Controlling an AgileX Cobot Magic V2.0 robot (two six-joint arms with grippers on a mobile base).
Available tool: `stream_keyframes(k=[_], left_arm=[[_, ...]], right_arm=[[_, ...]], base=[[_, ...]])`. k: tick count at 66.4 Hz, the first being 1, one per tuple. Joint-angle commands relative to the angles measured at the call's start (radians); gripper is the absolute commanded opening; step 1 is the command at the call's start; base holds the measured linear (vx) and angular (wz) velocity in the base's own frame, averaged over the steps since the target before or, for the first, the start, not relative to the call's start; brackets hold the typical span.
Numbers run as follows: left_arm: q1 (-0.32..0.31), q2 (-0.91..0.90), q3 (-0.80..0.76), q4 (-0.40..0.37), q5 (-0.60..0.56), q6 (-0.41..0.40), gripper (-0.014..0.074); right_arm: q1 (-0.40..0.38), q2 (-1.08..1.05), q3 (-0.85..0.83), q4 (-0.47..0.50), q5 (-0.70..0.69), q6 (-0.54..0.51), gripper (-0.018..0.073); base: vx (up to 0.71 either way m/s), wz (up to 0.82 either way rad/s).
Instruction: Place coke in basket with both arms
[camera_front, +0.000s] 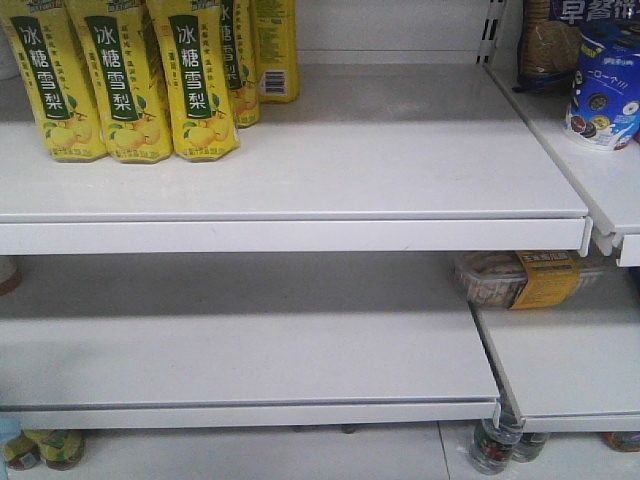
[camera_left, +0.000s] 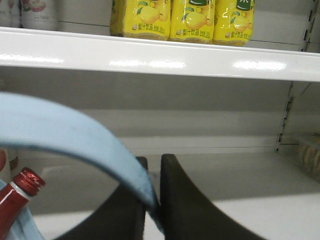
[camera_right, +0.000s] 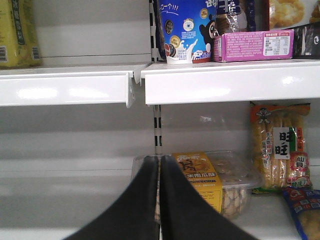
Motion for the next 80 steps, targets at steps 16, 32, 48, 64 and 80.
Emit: stream_keyframes(k=[16, 32, 48, 64, 80], left_arm=[[0.0, -0.021, -0.008, 0.052, -0.154, 0.052, -0.0006], [0.0, -0.021, -0.008, 0.052, -0.154, 0.052, -0.0006], [0.0, -0.021, -0.008, 0.052, -0.154, 0.052, -0.0006], [0.0, -0.021, -0.008, 0.052, -0.154, 0.052, -0.0006], [0.0, -0.021, -0.008, 0.052, -0.154, 0.052, -0.0006]], right_arm=[[-0.007, -0.018, 0.012, -0.006, -0.081, 0.004, -0.0004], [-0.007, -0.018, 0.011, -0.006, -0.081, 0.004, -0.0004], [-0.007, -0.018, 0.01, -0.006, -0.049, 0.003, -0.0004], [-0.007, -0.018, 0.011, -0.007, 0.064, 0.003, -0.0004], [-0.007, -0.018, 0.011, -0.01, -0.018, 0.003, -0.0004]], base=[[0.0, 0.0], [0.0, 0.0], [0.0, 0.0], [0.0, 0.0], [0.0, 0.0]])
